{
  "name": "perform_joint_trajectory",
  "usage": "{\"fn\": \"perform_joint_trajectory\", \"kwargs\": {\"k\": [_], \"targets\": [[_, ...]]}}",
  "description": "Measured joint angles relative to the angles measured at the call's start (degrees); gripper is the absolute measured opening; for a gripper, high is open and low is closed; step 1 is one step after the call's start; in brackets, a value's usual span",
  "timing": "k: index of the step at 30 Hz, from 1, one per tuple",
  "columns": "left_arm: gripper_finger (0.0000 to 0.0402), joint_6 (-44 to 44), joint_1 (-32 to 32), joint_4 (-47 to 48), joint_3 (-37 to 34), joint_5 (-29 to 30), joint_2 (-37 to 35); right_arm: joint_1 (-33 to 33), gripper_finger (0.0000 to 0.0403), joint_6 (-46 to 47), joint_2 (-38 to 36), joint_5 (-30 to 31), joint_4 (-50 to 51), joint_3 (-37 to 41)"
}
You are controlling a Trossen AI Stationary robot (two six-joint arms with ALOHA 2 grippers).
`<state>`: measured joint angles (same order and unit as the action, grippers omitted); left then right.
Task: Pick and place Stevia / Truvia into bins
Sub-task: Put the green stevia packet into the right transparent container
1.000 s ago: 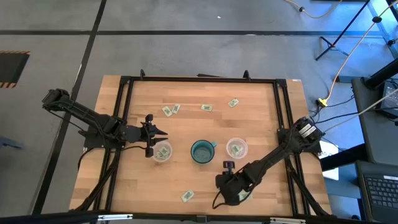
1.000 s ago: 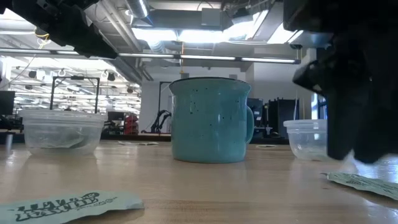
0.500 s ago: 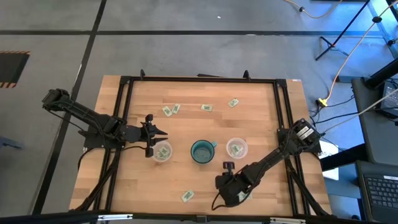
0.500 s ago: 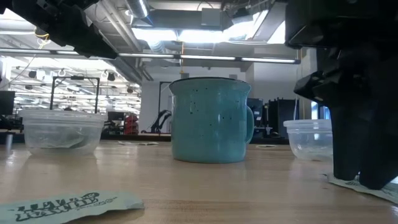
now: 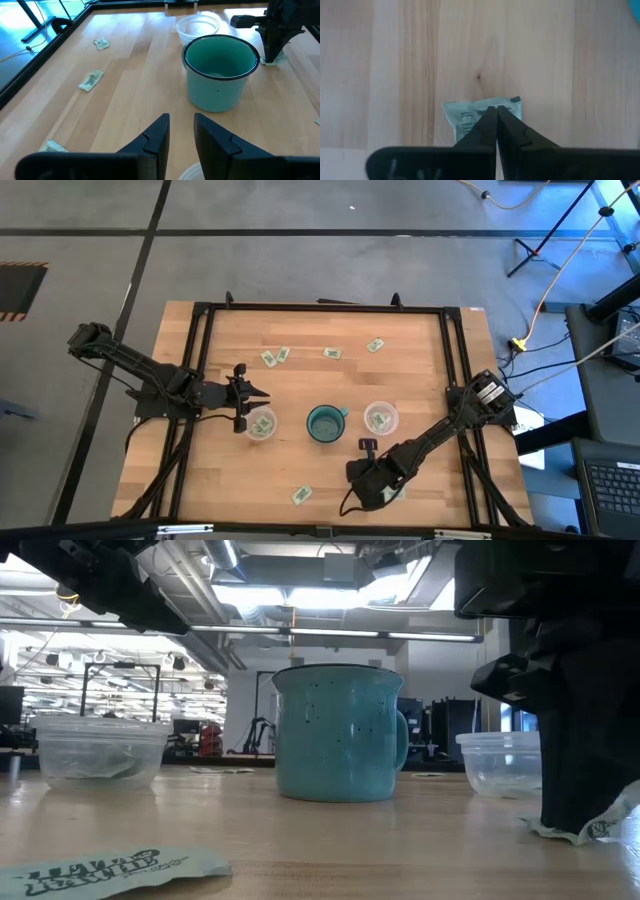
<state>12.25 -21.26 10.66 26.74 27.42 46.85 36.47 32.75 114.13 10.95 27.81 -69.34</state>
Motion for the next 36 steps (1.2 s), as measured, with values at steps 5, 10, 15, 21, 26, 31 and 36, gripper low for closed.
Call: {"fn": "perform_joint_trajectory", "kwargs": {"k": [5,10,15,21,26,31,36], "targets": [[0.0082,0.0,0.0,0.0,0.0,0.0,0.0,0.0,0.0002,-0.3,-3.2,-0.1,3.1,0.5],[0.0083,0.0,0.0,-0.1,0.0,0.1,0.0,0.1,0.0002,2.2,-12.3,6.4,8.8,0.2],[0.0085,0.0,0.0,-0.1,0.0,0.1,0.0,-0.2,0.0001,8.3,-20.3,15.2,17.9,0.2],[0.0086,0.1,0.0,-0.1,0.0,0.1,0.0,-1.9,0.0001,15.0,-21.8,18.5,32.9,0.5],[0.0086,0.4,0.0,-0.1,0.0,0.1,0.0,-4.8,0.0001,14.9,-21.5,18.3,29.2,6.2],[0.0086,0.4,0.0,-0.1,0.0,0.0,0.0,-8.9,0.0000,16.1,-21.5,18.2,22.6,13.3],[0.0087,0.2,0.0,-0.1,0.0,0.0,0.0,-9.8,0.0013,12.0,-21.5,17.4,15.6,16.2]]}}
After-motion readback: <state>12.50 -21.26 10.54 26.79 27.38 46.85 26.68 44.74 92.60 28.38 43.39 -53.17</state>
